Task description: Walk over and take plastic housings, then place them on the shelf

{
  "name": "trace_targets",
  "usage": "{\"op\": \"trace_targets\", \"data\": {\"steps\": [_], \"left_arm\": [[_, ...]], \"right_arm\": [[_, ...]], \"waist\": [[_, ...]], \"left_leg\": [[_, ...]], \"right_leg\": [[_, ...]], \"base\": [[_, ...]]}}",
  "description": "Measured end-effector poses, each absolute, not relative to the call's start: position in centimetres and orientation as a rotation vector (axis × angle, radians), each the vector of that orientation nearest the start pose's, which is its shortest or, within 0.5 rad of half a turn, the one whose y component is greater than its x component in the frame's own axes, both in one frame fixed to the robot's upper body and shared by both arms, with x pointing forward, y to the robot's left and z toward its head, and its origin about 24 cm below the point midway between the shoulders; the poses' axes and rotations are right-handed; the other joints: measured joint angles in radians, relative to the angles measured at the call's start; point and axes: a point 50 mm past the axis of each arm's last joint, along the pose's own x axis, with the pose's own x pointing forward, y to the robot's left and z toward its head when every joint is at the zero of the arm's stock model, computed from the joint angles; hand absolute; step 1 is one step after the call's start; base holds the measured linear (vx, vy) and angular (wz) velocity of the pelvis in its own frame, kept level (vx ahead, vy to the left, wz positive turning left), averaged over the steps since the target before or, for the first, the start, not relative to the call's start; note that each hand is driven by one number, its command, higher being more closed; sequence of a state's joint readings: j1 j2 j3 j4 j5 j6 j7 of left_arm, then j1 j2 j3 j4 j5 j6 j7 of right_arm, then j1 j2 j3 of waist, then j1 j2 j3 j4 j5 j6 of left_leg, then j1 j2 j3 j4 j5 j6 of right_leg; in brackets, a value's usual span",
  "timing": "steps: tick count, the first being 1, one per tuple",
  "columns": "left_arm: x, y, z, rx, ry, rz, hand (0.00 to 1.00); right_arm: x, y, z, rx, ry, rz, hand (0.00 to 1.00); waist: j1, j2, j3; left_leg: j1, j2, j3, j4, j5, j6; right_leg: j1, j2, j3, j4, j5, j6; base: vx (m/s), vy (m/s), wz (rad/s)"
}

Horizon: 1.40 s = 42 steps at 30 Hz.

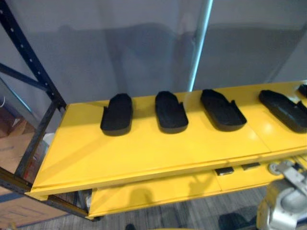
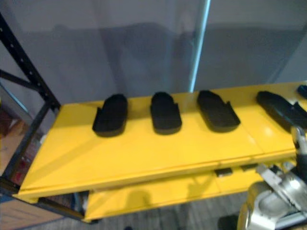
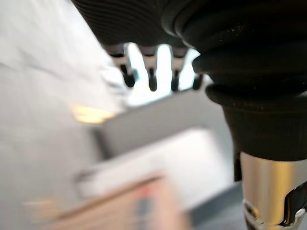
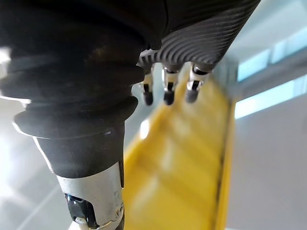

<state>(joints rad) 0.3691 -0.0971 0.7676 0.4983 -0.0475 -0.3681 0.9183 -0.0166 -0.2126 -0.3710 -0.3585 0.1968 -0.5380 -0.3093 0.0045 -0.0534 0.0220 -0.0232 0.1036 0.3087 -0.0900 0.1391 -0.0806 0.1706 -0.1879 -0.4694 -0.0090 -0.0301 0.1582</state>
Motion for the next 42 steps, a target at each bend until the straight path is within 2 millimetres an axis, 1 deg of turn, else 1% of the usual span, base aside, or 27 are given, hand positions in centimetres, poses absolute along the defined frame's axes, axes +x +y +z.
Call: {"op": "trace_targets", "data": {"steps": [3,4,6,8,10,12,13,14,16,18,19,20,23,27,28,30,31,32,33,34,35,36,37,38,39,40,42], "left_arm": [[-1.7,28.8,-9.8,0.048,0.668,1.689,0.0],[-2.1,27.8,-11.2,-0.061,0.733,1.611,0.0],[-2.1,27.4,-11.9,-0.14,0.766,1.54,0.0],[-1.4,27.2,-12.8,-0.26,0.772,1.445,0.0],[-1.0,27.0,-13.3,-0.311,0.784,1.362,0.0],[-0.7,26.6,-14.1,-0.384,0.824,1.234,0.0],[-0.6,26.6,-14.2,-0.414,0.827,1.215,0.0],[-0.7,26.5,-14.6,-0.476,0.843,1.165,0.0],[-0.6,26.1,-15.0,-0.525,0.858,1.099,0.0],[0.0,25.2,-15.4,-0.578,0.875,0.99,0.0],[0.2,24.9,-15.5,-0.585,0.884,0.958,0.0],[0.7,24.3,-15.7,-0.596,0.897,0.9,0.0],[1.6,23.5,-15.8,-0.593,0.909,0.79,0.0],[2.8,23.4,-15.6,-0.511,0.89,0.686,0.0],[3.1,23.4,-15.5,-0.495,0.877,0.675,0.0],[4.6,23.5,-14.9,-0.469,0.807,0.638,0.0],[6.1,23.4,-14.2,-0.45,0.741,0.597,0.0],[6.5,23.3,-14.1,-0.449,0.73,0.587,0.0],[6.8,23.2,-14.0,-0.451,0.721,0.581,0.0],[6.9,23.2,-14.0,-0.449,0.726,0.568,0.0],[7.5,23.1,-14.0,-0.439,0.735,0.532,0.0],[7.4,22.9,-14.1,-0.438,0.748,0.517,0.0],[6.7,22.0,-14.6,-0.431,0.799,0.484,0.0],[6.5,21.5,-14.8,-0.436,0.814,0.476,0.0],[6.6,21.4,-14.8,-0.433,0.82,0.468,0.0],[6.6,21.5,-14.8,-0.428,0.816,0.467,0.0],[6.7,22.2,-14.7,-0.371,0.833,0.435,0.0]], "right_arm": [[21.7,-24.9,20.1,-0.022,-0.974,-0.371,0.0],[23.3,-24.0,21.0,-0.025,-0.956,-0.266,0.0],[24.6,-23.0,21.3,0.0,-0.926,-0.175,0.0],[26.1,-21.6,21.4,0.034,-0.883,-0.056,0.0],[27.1,-20.5,21.4,0.033,-0.85,0.022,0.0],[28.2,-18.4,21.5,0.017,-0.819,0.167,0.0],[28.4,-17.7,21.6,0.016,-0.816,0.209,0.0],[28.7,-16.0,21.8,0.013,-0.809,0.31,0.0],[28.8,-14.3,22.1,0.008,-0.805,0.408,0.0],[29.1,-12.1,21.9,0.028,-0.779,0.531,0.0],[29.2,-11.5,21.7,0.033,-0.769,0.554,0.0],[29.3,-10.3,21.3,0.045,-0.751,0.601,0.0],[29.4,-7.6,20.0,0.075,-0.682,0.706,0.0],[29.0,-4.5,18.2,0.108,-0.601,0.824,0.0],[28.9,-4.1,18.1,0.115,-0.596,0.834,0.0],[28.9,-3.7,18.1,0.13,-0.594,0.841,0.0],[29.4,-3.2,18.0,0.121,-0.574,0.834,0.0],[29.6,-3.2,17.9,0.104,-0.568,0.83,0.0],[29.8,-3.2,17.8,0.087,-0.563,0.828,0.0],[29.8,-3.2,17.7,0.068,-0.558,0.826,0.0],[29.9,-3.6,17.8,0.034,-0.565,0.812,0.0],[30.0,-3.8,17.8,0.026,-0.565,0.801,0.0],[30.0,-4.5,18.0,0.006,-0.579,0.776,0.0],[30.0,-5.0,18.1,-0.007,-0.593,0.759,0.0],[30.0,-6.0,18.1,-0.01,-0.603,0.712,0.0],[30.1,-6.1,18.0,-0.007,-0.599,0.699,0.0],[30.0,-5.9,17.9,-0.014,-0.612,0.67,0.0]], "waist": [[0.011,-0.017,0.004],[0.014,-0.018,0.007],[0.018,-0.015,0.01],[0.024,-0.008,0.021],[0.029,0.0,0.034],[0.037,0.008,0.043],[0.039,0.008,0.044],[0.043,0.006,0.045],[0.048,-0.001,0.047],[0.066,-0.01,0.046],[0.068,-0.01,0.045],[0.072,-0.018,0.045],[0.089,-0.019,0.052],[0.098,-0.014,0.057],[0.098,-0.012,0.059],[0.098,-0.002,0.068],[0.098,0.019,0.095],[0.098,0.028,0.104],[0.1,0.028,0.112],[0.106,0.041,0.134],[0.098,0.001,0.147],[0.097,-0.005,0.148],[0.093,0.013,0.151],[0.087,0.037,0.151],[0.085,0.041,0.167],[0.089,0.036,0.17],[0.093,0.004,0.173]], "left_leg": [[0.0,-0.01,-0.015,0.0,0.0,0.0],[0.0,-0.014,-0.029,0.0,0.001,0.002],[0.0,-0.018,-0.033,0.0,0.002,0.003],[0.0,-0.02,-0.039,0.0,0.001,0.003],[0.002,-0.018,-0.044,-0.001,0.003,0.003],[0.004,-0.01,-0.046,-0.001,0.01,0.004],[0.004,-0.009,-0.048,-0.001,0.012,0.004],[0.005,-0.005,-0.05,-0.001,0.016,0.004],[0.007,-0.001,-0.05,-0.001,0.018,0.004],[0.008,0.002,-0.05,-0.001,0.02,0.005],[0.009,0.002,-0.05,-0.001,0.021,0.006],[0.013,0.002,-0.051,-0.001,0.022,0.007],[0.022,0.004,-0.052,-0.001,0.022,0.007],[0.02,0.01,-0.071,0.0,0.026,0.001],[0.016,0.011,-0.081,0.0,0.028,-0.001],[-0.013,0.017,-0.113,0.001,0.049,0.0],[-0.032,0.024,-0.146,0.006,0.066,-0.003],[-0.036,0.025,-0.153,0.006,0.068,-0.003],[-0.036,0.028,-0.149,0.006,0.053,0.006],[-0.034,0.038,-0.071,0.002,-0.007,0.013],[-0.042,0.034,0.026,0.059,-0.05,0.091],[-0.054,0.03,0.052,0.117,-0.051,0.11],[-0.041,0.033,0.065,0.223,-0.066,0.097],[-0.027,0.041,0.057,0.205,-0.095,0.059],[0.002,0.028,0.058,0.158,-0.087,0.027],[0.014,0.022,0.061,0.139,-0.082,0.028],[0.064,-0.008,0.086,0.069,-0.062,0.03]], "right_leg": [[0.006,0.0,-0.014,0.002,0.0,0.0],[0.008,-0.004,-0.03,0.016,0.0,0.0],[0.008,-0.007,-0.038,0.024,0.0,-0.001],[0.01,-0.009,-0.049,0.03,-0.004,-0.007],[0.011,-0.009,-0.05,0.034,-0.008,-0.012],[0.013,-0.008,-0.05,0.03,-0.015,-0.023],[0.013,-0.008,-0.05,0.028,-0.017,-0.025],[0.015,-0.004,-0.05,0.028,-0.017,-0.026],[0.016,-0.001,-0.05,0.028,-0.017,-0.026],[0.017,0.001,-0.05,0.027,-0.017,-0.028],[0.019,0.001,-0.05,0.027,-0.017,-0.028],[0.024,0.001,-0.05,0.027,-0.017,-0.029],[0.033,0.003,-0.049,0.027,-0.019,-0.031],[0.042,0.015,-0.057,0.028,-0.022,-0.036],[0.043,0.018,-0.065,0.028,-0.023,-0.037],[0.042,0.032,-0.104,0.032,-0.024,-0.039],[0.045,0.048,-0.139,0.045,-0.025,-0.041],[0.046,0.052,-0.152,0.053,-0.025,-0.041],[0.049,0.054,-0.162,0.059,-0.026,-0.043],[0.055,0.047,-0.187,0.052,-0.024,-0.044],[0.055,0.004,-0.213,0.032,-0.024,-0.054],[0.046,-0.014,-0.214,0.037,-0.024,-0.053],[0.034,-0.035,-0.209,0.062,-0.026,-0.043],[0.038,-0.029,-0.211,0.072,-0.024,-0.039],[0.04,-0.039,-0.211,0.09,-0.01,-0.027],[0.04,-0.045,-0.205,0.09,-0.005,-0.026],[0.042,-0.064,-0.171,0.091,0.004,-0.026]], "base": [[0.03,-0.002,0.13],[-0.01,0.0,0.2],[-0.02,0.023,0.12],[-0.06,0.031,0.07],[-0.07,0.019,0.02],[-0.1,0.023,-0.01],[-0.06,0.026,0.01],[-0.04,0.009,0.02],[0.0,0.0,0.0],[0.0,0.0,0.0],[0.0,0.0,0.0],[0.0,0.0,0.0],[0.0,-0.002,0.01],[0.0,-0.014,0.08],[-0.02,-0.035,0.34],[-0.05,-0.04,0.59],[-0.07,-0.031,0.62],[-0.08,-0.02,0.54],[-0.12,0.017,0.33],[-0.11,0.037,0.45],[-0.1,0.039,0.46],[0.01,0.049,0.3],[0.04,0.061,0.16],[0.09,0.127,0.17],[0.07,0.13,0.1],[0.07,0.151,-0.05],[0.05,0.132,-0.25]]}}
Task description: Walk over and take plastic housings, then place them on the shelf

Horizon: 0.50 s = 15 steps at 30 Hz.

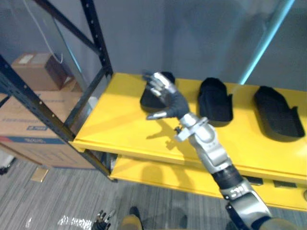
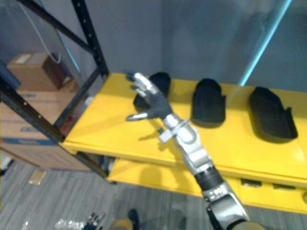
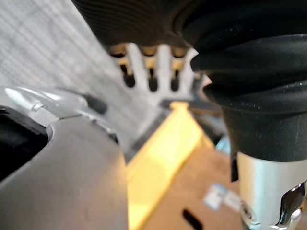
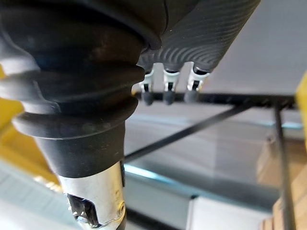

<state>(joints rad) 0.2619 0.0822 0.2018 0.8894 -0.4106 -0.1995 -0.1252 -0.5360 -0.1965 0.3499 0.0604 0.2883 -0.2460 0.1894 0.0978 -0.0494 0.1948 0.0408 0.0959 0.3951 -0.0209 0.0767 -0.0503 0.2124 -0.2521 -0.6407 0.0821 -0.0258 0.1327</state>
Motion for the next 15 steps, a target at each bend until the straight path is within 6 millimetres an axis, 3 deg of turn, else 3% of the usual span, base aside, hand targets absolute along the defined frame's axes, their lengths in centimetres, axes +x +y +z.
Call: {"op": "trace_targets", "data": {"steps": [4,6,10,13,14,15], "left_arm": [[7.0,22.9,-14.6,-0.311,0.857,0.397,0.0],[7.0,23.7,-14.6,-0.289,0.866,0.404,0.0],[6.3,23.8,-14.9,-0.295,0.895,0.417,0.0],[5.9,22.5,-15.2,-0.301,0.917,0.384,0.0],[5.5,22.1,-15.6,-0.223,0.972,0.353,0.0],[5.6,22.1,-15.6,-0.223,0.971,0.352,0.0]], "right_arm": [[29.0,-5.5,18.4,-0.001,-0.666,0.64,0.0],[28.2,-6.0,18.7,0.007,-0.686,0.608,0.0],[27.7,-7.1,17.8,0.004,-0.653,0.58,0.0],[28.0,-8.5,17.4,-0.025,-0.632,0.538,0.0],[28.4,-9.9,17.7,-0.071,-0.639,0.475,0.0],[28.4,-9.9,17.7,-0.071,-0.639,0.475,0.0]], "waist": [[-0.009,-0.017,-0.011],[-0.032,-0.02,-0.015],[-0.037,-0.028,-0.029],[-0.041,-0.011,-0.03],[-0.049,-0.002,-0.065],[-0.05,-0.002,-0.065]], "left_leg": [[0.031,-0.023,0.002,-0.067,0.007,-0.003],[0.018,-0.019,-0.034,-0.067,0.008,-0.005],[0.01,-0.004,-0.068,-0.066,0.028,-0.011],[0.004,0.005,-0.081,-0.067,0.044,-0.019],[-0.032,0.088,-0.087,-0.069,0.107,-0.057],[-0.032,0.088,-0.087,-0.069,0.107,-0.057]], "right_leg": [[-0.014,-0.003,0.104,0.011,0.01,-0.015],[-0.017,0.009,0.194,0.014,0.011,-0.028],[-0.006,0.034,0.202,0.012,0.002,-0.043],[0.0,0.05,0.205,0.005,-0.009,-0.05],[-0.029,0.129,0.259,-0.02,-0.071,-0.025],[-0.029,0.129,0.259,-0.019,-0.071,-0.025]], "base": [[0.03,0.12,-0.02],[0.04,0.072,0.39],[0.04,-0.039,0.25],[-0.01,-0.041,0.1],[0.0,0.0,0.0],[0.0,0.0,0.0]]}}
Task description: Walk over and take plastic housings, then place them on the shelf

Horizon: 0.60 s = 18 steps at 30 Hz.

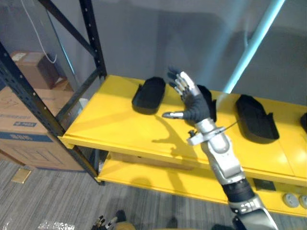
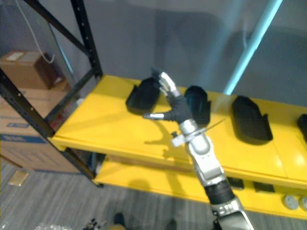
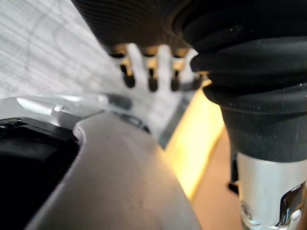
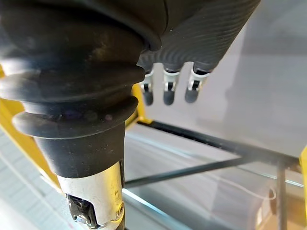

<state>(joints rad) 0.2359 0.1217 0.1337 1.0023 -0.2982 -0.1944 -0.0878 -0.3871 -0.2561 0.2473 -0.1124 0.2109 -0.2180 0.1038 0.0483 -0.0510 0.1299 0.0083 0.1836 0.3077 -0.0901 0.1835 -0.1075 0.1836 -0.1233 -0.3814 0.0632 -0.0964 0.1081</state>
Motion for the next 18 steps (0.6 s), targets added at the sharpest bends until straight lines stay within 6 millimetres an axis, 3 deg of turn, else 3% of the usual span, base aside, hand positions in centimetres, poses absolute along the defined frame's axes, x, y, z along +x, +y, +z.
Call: {"op": "trace_targets", "data": {"steps": [5,9,13,18], "left_arm": [[5.6,22.2,-15.6,-0.219,0.971,0.357,0.0],[5.9,22.3,-15.5,-0.205,0.97,0.381,0.0],[7.0,22.9,-15.3,-0.182,0.947,0.404,0.0],[7.6,23.4,-15.2,-0.173,0.956,0.423,0.0]], "right_arm": [[28.3,-9.9,17.6,-0.069,-0.633,0.473,0.0],[28.0,-10.6,16.2,-0.058,-0.581,0.458,0.0],[27.8,-11.1,16.0,-0.08,-0.577,0.447,0.0],[28.4,-10.9,17.0,-0.309,-0.612,0.362,0.0]], "waist": [[-0.001,0.001,0.001],[-0.003,0.003,0.002],[-0.002,0.006,0.012],[0.018,0.001,0.031]], "left_leg": [[0.0,0.0,0.001,0.0,0.0,0.0],[-0.008,0.0,0.002,0.0,0.0,0.0],[-0.035,-0.002,-0.003,0.0,0.006,0.005],[-0.063,-0.006,-0.052,0.0,0.015,0.014]], "right_leg": [[-0.001,0.0,0.001,0.004,0.0,0.0],[-0.016,-0.002,0.005,0.016,-0.001,-0.001],[-0.054,-0.01,0.006,0.06,-0.014,-0.005],[-0.08,-0.011,-0.016,0.127,-0.051,-0.008]], "base": [[0.0,0.0,0.0],[0.0,0.0,0.0],[-0.01,0.0,0.05],[-0.03,-0.027,0.24]]}}
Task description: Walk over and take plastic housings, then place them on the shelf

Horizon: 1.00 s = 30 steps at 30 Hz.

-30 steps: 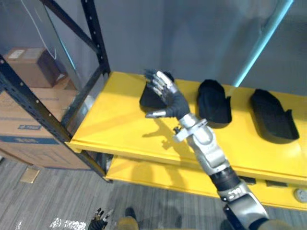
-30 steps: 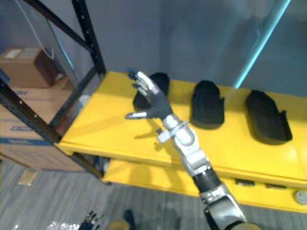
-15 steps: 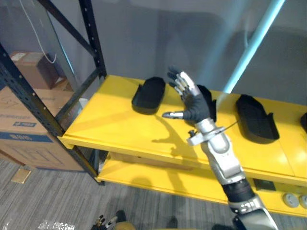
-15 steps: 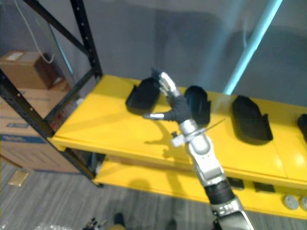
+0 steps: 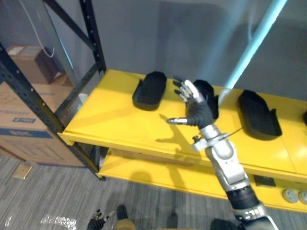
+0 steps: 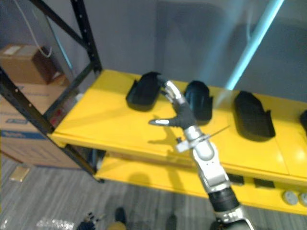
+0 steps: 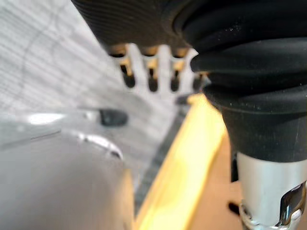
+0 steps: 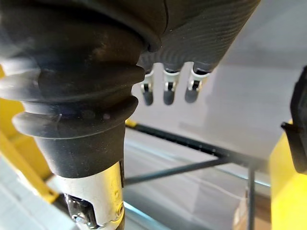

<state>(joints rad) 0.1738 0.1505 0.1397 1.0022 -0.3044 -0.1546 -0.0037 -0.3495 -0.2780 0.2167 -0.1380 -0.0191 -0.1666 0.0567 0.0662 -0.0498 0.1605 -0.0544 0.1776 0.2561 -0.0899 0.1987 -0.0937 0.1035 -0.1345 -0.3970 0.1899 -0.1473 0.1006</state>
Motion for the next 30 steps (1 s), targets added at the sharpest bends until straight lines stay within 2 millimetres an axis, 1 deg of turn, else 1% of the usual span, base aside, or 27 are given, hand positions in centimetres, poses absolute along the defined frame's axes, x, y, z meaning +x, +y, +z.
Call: {"op": "trace_targets", "data": {"steps": [2,4,7,9,12,14,16,18,19,21,22,23,24,26,30], "left_arm": [[6.9,23.1,-15.5,-0.179,1.007,0.417,0.0],[6.1,22.9,-15.8,-0.157,1.062,0.4,0.0],[4.9,23.0,-16.0,-0.141,1.113,0.406,0.0],[4.8,23.0,-16.0,-0.128,1.122,0.405,0.0],[5.2,23.0,-16.0,-0.123,1.115,0.406,0.0],[5.4,23.0,-16.0,-0.122,1.109,0.397,0.0],[5.8,22.8,-15.9,-0.119,1.104,0.381,0.0],[6.2,22.7,-15.9,-0.115,1.092,0.359,0.0],[6.6,22.6,-15.8,-0.107,1.084,0.34,0.0],[7.5,22.5,-15.6,-0.092,1.067,0.307,0.0],[8.3,22.3,-15.5,-0.092,1.051,0.289,0.0],[9.2,22.3,-15.3,-0.092,1.029,0.281,0.0],[9.6,22.3,-15.2,-0.091,1.017,0.277,0.0],[10.9,21.9,-14.8,-0.082,0.979,0.246,0.0],[13.0,21.5,-14.1,-0.094,0.915,0.226,0.0]], "right_arm": [[29.0,-11.0,17.3,-0.385,-0.62,0.283,0.0],[29.4,-11.1,17.6,-0.439,-0.635,0.217,0.0],[29.7,-11.1,17.9,-0.497,-0.653,0.176,0.0],[29.9,-10.8,18.1,-0.549,-0.667,0.186,0.0],[30.4,-10.1,18.1,-0.664,-0.672,0.214,0.0],[30.6,-9.0,18.0,-0.724,-0.677,0.248,0.0],[30.9,-7.8,18.1,-0.788,-0.683,0.28,0.0],[31.4,-7.1,18.2,-0.848,-0.689,0.295,0.0],[31.7,-6.8,18.5,-0.89,-0.691,0.292,0.0],[32.1,-6.5,19.3,-0.941,-0.709,0.287,0.0],[32.4,-6.4,20.1,-0.977,-0.738,0.273,0.0],[32.7,-6.2,21.0,-0.996,-0.76,0.259,0.0],[32.8,-6.2,21.4,-1.004,-0.77,0.252,0.0],[33.1,-6.1,22.8,-1.057,-0.798,0.213,0.0],[34.4,-6.4,24.5,-1.165,-0.787,0.155,0.0]], "waist": [[0.023,0.002,0.008],[0.029,0.003,0.018],[0.033,0.001,0.021],[0.03,0.004,0.023],[0.028,0.005,0.024],[0.03,0.007,0.025],[0.033,0.014,0.033],[0.035,0.024,0.05],[0.037,0.033,0.069],[0.037,0.046,0.083],[0.037,0.052,0.104],[0.038,0.059,0.138],[0.038,0.06,0.151],[0.039,0.066,0.177],[0.038,0.069,0.241]], "left_leg": [[0.0,0.006,-0.008,0.0,-0.001,-0.001],[0.0,0.007,-0.027,0.0,-0.001,-0.001],[0.001,0.018,-0.028,0.0,0.001,-0.002],[0.004,0.021,-0.027,0.0,0.007,-0.005],[0.004,0.021,-0.026,0.001,0.007,-0.005],[0.003,0.021,-0.028,0.001,0.007,-0.005],[0.002,0.021,-0.031,0.001,0.007,-0.005],[0.001,0.022,-0.036,0.001,0.005,-0.008],[-0.002,0.022,-0.04,0.001,0.004,-0.008],[-0.038,0.022,-0.054,0.001,0.004,-0.009],[-0.057,0.023,-0.055,0.001,0.004,-0.008],[-0.068,0.022,-0.058,0.003,0.006,-0.006],[-0.074,0.021,-0.059,0.005,0.012,0.0],[-0.125,0.015,-0.085,0.006,0.05,0.01],[-0.156,-0.007,-0.1,0.007,0.057,0.013]], "right_leg": [[0.0,0.006,0.0,0.006,-0.015,-0.007],[0.0,0.01,0.0,0.007,-0.023,-0.007],[0.0,0.017,0.003,0.013,-0.02,-0.004],[-0.001,0.019,0.011,0.023,-0.019,-0.004],[-0.002,0.026,0.018,0.022,-0.019,-0.005],[-0.001,0.028,0.027,0.022,-0.019,-0.005],[0.0,0.031,0.046,0.021,-0.02,-0.006],[-0.002,0.033,0.047,0.024,-0.022,-0.008],[-0.005,0.033,0.046,0.028,-0.024,-0.009],[-0.041,0.031,0.044,0.032,-0.034,-0.016],[-0.065,0.03,0.043,0.041,-0.032,-0.016],[-0.081,0.028,0.043,0.058,-0.03,-0.011],[-0.091,0.027,0.042,0.067,-0.03,-0.012],[-0.149,0.021,0.038,0.11,-0.033,-0.014],[-0.182,0.001,0.041,0.139,-0.045,-0.007]], "base": [[-0.03,-0.041,0.07],[-0.03,-0.041,0.06],[0.01,-0.041,-0.02],[0.04,-0.045,-0.05],[0.01,-0.021,-0.02],[0.0,0.0,0.0],[-0.02,-0.003,0.02],[-0.04,-0.003,0.04],[-0.11,-0.003,0.05],[-0.11,0.007,0.1],[-0.05,0.016,0.09],[-0.06,0.014,0.06],[-0.03,-0.003,0.05],[0.0,-0.007,0.1],[0.02,0.018,0.16]]}}
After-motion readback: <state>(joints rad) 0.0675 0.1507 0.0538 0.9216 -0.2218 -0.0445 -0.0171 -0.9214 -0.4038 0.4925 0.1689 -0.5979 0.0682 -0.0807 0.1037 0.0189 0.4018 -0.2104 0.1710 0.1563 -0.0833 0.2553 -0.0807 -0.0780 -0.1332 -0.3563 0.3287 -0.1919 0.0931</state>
